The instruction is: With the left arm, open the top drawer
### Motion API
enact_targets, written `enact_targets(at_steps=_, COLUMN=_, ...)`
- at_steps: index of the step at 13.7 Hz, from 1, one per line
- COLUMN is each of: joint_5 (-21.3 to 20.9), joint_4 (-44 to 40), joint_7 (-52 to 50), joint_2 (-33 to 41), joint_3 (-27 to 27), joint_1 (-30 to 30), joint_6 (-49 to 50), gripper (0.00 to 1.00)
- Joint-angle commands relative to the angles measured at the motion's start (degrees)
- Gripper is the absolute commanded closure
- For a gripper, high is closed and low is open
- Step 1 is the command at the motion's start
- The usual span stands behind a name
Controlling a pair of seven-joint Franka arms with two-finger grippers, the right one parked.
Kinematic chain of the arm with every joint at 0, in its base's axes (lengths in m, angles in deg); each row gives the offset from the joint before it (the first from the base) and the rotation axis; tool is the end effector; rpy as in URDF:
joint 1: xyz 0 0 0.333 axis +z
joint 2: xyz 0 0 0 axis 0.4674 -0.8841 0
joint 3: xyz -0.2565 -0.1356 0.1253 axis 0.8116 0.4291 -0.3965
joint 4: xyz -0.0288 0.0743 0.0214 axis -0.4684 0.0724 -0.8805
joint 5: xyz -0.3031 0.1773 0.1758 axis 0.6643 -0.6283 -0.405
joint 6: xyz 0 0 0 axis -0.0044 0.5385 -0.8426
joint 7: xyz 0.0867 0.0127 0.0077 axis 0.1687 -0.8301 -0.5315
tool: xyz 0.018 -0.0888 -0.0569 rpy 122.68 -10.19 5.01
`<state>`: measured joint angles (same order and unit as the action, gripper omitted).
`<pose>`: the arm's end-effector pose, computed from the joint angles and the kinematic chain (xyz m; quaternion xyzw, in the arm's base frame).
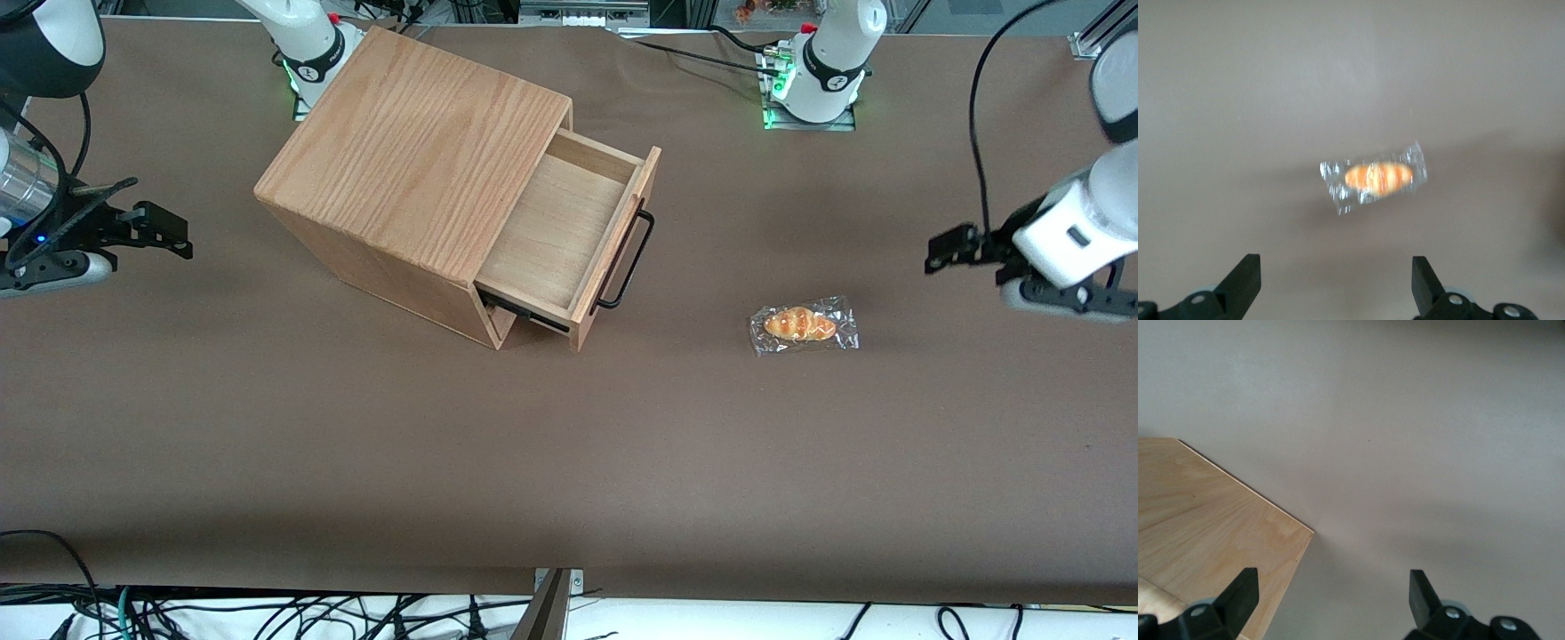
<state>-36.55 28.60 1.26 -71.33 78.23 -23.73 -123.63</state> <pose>0.5756 -0.0071 0.5553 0.9961 -0.0678 -0.0518 0.0231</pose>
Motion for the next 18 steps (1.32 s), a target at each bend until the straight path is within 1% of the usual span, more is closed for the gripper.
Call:
enact_targets(at_steps=1, joint_5=-1.47, joint_4=2.25, joint_7=2.26, joint_2=5.73, joint_3=-0.19, joint_1=-0.97, joint_6=4.60, gripper=0.00)
enact_targets(at_steps=3, joint_5=-1.47, joint_4=1.28, joint_7=2.26, joint_2=6.62, joint_3=-0.19, joint_1=-0.88, joint_6=6.45, gripper=0.00)
enact_targets(at_steps=7, joint_5=-1.47, joint_4=0.93, joint_7=1.91, joint_2=5.30, joint_3=-0.19, joint_1=-0.09, joint_6=6.28, gripper=0.00)
enact_targets(at_steps=18, joint_5=-1.47, joint_4=0.92, joint_7=1.91, joint_2=5.12, joint_3=-0.01, joint_1=-0.01, joint_6=6.28, gripper=0.00)
